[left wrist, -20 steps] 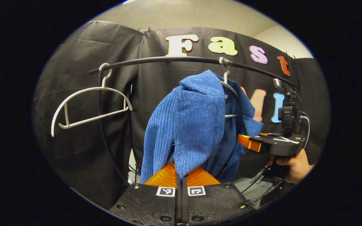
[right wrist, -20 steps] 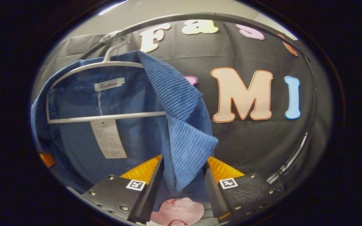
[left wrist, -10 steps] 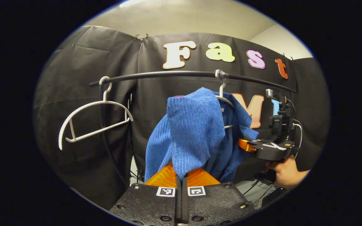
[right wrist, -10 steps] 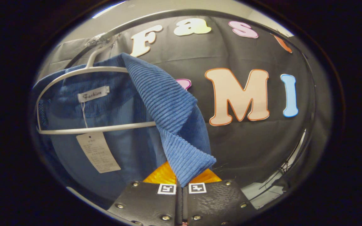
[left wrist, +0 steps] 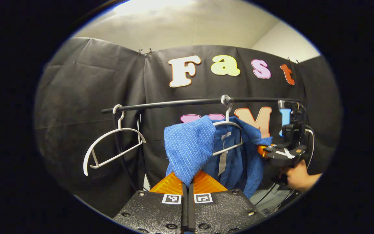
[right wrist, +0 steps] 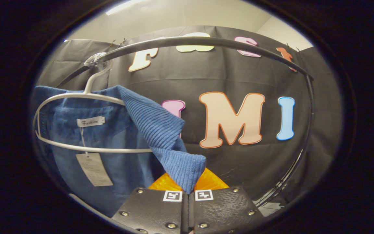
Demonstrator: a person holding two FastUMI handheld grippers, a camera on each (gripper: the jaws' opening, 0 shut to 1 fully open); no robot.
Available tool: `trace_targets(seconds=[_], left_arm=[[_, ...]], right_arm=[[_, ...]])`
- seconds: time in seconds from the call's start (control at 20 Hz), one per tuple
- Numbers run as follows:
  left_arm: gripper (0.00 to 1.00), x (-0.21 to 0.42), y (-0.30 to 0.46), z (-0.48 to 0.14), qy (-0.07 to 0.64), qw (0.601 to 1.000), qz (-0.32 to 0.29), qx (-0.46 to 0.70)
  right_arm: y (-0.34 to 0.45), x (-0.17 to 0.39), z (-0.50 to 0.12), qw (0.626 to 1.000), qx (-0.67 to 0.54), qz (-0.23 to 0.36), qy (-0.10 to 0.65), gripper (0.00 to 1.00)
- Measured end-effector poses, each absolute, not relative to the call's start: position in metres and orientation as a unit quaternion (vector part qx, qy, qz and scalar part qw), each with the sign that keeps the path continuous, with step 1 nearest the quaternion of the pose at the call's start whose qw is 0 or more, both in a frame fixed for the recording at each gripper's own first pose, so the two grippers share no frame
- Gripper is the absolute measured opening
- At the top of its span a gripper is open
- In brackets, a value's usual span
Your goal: Grasp the clothes on the hanger with both hands and then place them into the laundry hamper below.
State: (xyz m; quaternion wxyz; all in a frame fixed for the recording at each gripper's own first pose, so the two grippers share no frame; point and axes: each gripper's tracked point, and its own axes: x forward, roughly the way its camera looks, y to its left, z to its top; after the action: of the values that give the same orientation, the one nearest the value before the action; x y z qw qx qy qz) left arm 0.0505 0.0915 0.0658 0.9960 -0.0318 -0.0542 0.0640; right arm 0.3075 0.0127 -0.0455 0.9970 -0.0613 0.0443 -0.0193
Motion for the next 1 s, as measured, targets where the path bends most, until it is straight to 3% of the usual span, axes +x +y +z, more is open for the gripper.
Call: trace_targets(seconds=[0.45, 1.0], left_arm=[[0.0, 0.074, 0.155, 0.076, -0.053, 0.991, 0.119, -0.03], [0.0, 0.127, 0.178, 0.03, -0.005, 0.993, 0.112, -0.043]], right_arm=[[-0.013, 0.347, -0.019, 0.997, -0.038, -0.061, 0.025, 0.0], [-0.022, 0.394, -0.038, 0.996, -0.042, -0.071, 0.026, 0.01]])
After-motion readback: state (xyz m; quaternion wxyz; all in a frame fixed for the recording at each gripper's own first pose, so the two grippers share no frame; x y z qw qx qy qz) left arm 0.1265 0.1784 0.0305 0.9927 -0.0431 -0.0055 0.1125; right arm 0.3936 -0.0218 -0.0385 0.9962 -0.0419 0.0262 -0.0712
